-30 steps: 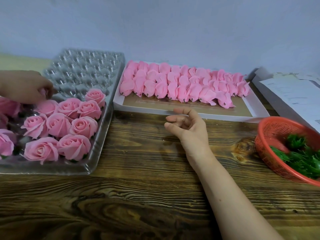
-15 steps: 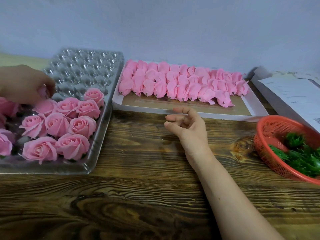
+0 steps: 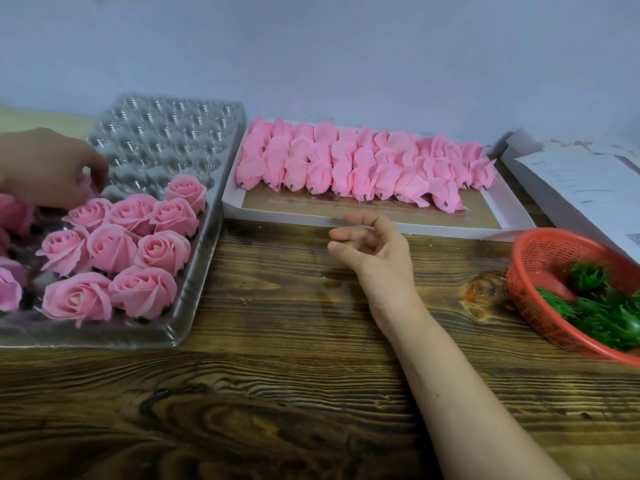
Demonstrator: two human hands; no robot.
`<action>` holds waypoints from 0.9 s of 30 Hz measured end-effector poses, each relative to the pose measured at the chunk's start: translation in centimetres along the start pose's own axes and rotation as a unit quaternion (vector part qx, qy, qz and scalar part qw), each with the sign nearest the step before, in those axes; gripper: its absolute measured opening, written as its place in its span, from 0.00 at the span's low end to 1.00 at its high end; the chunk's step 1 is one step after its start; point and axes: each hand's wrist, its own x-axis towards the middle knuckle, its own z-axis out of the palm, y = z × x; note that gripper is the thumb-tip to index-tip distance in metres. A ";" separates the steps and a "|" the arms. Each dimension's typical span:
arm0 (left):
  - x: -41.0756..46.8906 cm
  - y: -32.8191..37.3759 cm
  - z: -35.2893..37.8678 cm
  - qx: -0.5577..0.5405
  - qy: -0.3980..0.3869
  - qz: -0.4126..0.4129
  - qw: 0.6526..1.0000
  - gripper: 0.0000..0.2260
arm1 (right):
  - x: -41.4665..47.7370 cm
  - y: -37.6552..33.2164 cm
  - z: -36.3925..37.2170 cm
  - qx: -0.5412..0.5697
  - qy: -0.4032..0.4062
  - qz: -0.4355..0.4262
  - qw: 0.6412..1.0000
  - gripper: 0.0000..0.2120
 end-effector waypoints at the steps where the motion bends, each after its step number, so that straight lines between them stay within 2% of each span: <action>1: 0.1 0.0 -0.1 -0.018 -0.011 -0.006 1.000 0.17 | 0.0 0.0 0.0 0.000 0.001 0.000 1.000 0.17; 8: 0.4 0.8 -0.4 -0.037 -0.034 -0.044 0.998 0.16 | 0.0 -0.1 -0.1 0.001 0.000 0.000 1.000 0.17; 12: 0.7 1.0 0.3 -0.047 0.016 -0.100 0.994 0.15 | 0.0 0.0 0.0 0.000 -0.001 -0.002 1.000 0.17; 19: 1.4 1.2 1.0 -0.005 0.009 -0.086 0.996 0.19 | 0.1 0.2 -0.1 -0.005 -0.004 -0.004 1.000 0.16; 23: 1.2 2.1 0.3 0.050 -0.003 -0.097 0.994 0.17 | 0.2 0.3 -0.1 0.002 -0.006 -0.006 1.000 0.16; 27: 1.1 2.1 0.3 0.039 -0.002 -0.113 0.993 0.15 | 0.3 0.3 -0.1 0.002 -0.007 -0.008 1.000 0.16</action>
